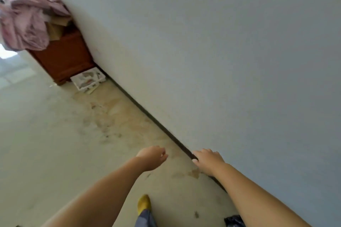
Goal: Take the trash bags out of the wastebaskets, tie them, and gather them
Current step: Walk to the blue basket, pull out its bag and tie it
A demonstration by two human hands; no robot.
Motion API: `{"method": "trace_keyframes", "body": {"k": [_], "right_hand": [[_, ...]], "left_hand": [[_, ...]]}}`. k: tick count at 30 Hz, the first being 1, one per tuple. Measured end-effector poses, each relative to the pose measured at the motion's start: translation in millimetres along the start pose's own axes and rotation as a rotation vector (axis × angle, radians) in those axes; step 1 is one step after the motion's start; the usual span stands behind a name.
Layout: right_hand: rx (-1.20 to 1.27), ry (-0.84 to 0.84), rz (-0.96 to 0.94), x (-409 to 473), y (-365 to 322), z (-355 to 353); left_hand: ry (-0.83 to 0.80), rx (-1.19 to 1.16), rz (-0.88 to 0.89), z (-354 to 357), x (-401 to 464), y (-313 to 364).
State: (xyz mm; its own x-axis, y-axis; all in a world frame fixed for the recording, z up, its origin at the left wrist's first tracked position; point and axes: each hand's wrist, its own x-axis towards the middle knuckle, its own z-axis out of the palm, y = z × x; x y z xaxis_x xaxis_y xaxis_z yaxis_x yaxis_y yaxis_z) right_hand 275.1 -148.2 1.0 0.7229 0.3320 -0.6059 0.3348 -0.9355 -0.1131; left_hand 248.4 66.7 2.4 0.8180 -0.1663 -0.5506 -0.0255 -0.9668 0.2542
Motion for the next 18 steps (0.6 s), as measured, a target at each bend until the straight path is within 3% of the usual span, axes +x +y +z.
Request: {"method": "trace_keyframes", "body": {"k": [5, 18], "right_hand": [[-0.147, -0.001, -0.202, 53.1, -116.7, -34.3], [-0.296, -0.077, -0.471, 190.5, -451.7, -97.1]], "left_hand": [[0.04, -0.127, -0.229, -5.4, -49.6, -118.0], [0.199, -0.419, -0.549, -57.0, -132.8, -400.3]]}}
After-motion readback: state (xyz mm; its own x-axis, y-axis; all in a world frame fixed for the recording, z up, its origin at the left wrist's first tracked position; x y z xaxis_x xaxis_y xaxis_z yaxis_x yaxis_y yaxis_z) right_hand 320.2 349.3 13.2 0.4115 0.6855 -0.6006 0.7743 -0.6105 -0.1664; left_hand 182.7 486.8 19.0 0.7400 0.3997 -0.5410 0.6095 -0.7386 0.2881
